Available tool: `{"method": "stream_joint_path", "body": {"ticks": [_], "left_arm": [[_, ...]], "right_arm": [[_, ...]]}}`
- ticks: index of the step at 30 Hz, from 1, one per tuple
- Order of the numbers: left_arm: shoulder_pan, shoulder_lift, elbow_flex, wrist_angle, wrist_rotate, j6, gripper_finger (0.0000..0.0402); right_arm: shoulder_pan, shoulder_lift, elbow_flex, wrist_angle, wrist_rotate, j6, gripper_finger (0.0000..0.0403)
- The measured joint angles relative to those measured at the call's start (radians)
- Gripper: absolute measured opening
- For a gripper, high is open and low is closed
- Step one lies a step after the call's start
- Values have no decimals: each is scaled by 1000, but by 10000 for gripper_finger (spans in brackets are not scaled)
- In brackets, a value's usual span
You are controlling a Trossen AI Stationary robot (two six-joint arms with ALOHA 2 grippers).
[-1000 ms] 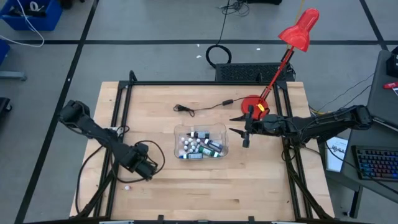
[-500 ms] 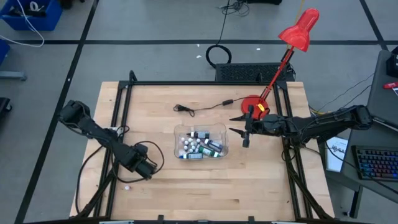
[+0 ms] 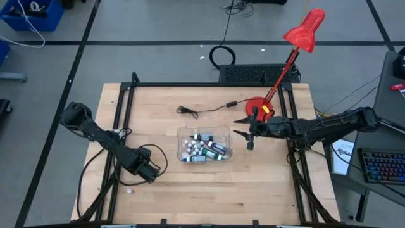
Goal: Pick & Place food coloring
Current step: Put the small orange food coloring bottle into the transparent bin
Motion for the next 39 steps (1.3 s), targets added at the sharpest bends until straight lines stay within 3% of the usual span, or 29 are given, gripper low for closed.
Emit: {"method": "stream_joint_path", "body": {"ticks": [30, 39], "left_arm": [[0, 3, 0, -8, -1, 10, 201], [1, 3, -57, 8, 41, -20, 131]], "right_arm": [[0, 0, 0, 0, 0, 0, 171], [0, 0, 0, 0, 0, 0, 171]]}}
